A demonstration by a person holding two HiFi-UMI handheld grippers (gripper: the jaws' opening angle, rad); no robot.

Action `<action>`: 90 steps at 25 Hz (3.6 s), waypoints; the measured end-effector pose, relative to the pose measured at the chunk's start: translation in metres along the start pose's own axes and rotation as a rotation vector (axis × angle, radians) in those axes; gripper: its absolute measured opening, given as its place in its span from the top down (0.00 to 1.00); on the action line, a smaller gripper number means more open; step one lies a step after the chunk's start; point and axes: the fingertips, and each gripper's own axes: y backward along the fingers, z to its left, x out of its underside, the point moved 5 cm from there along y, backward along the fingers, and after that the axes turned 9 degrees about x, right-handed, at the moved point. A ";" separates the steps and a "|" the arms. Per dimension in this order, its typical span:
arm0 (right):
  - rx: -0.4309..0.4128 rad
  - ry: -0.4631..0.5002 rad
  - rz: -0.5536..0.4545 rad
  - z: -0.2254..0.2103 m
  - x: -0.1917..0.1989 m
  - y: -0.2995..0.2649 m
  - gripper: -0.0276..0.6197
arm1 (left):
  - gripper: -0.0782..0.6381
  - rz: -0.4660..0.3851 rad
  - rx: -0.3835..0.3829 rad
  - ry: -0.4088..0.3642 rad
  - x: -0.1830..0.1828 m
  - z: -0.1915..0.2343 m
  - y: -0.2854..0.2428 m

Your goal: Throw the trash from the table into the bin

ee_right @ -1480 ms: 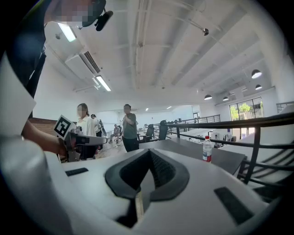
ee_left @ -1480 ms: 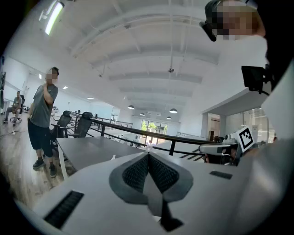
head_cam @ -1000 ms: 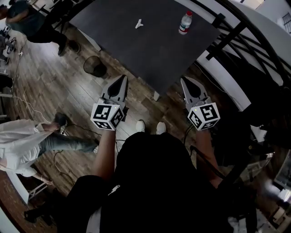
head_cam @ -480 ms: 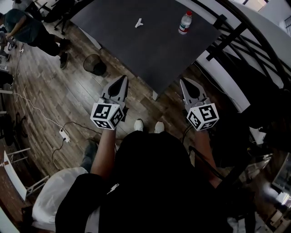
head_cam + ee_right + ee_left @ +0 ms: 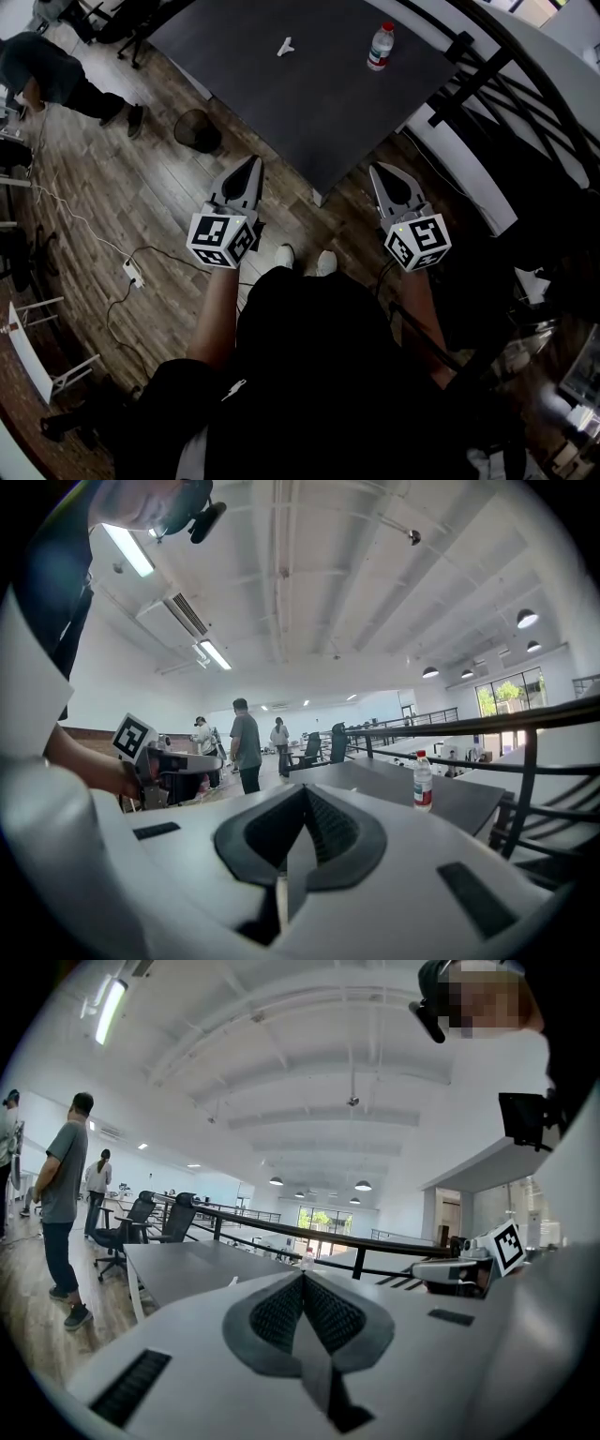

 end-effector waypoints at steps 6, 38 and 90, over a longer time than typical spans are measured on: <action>-0.032 -0.009 0.021 -0.013 0.011 0.006 0.95 | 0.88 0.017 -0.024 0.002 0.011 -0.014 -0.003; -0.002 -0.009 0.054 -0.016 0.014 -0.116 0.95 | 0.88 0.046 0.026 0.015 0.001 0.105 -0.073; 0.029 0.029 0.177 -0.048 0.017 -0.415 0.95 | 0.77 0.293 0.205 -0.004 0.043 0.317 -0.352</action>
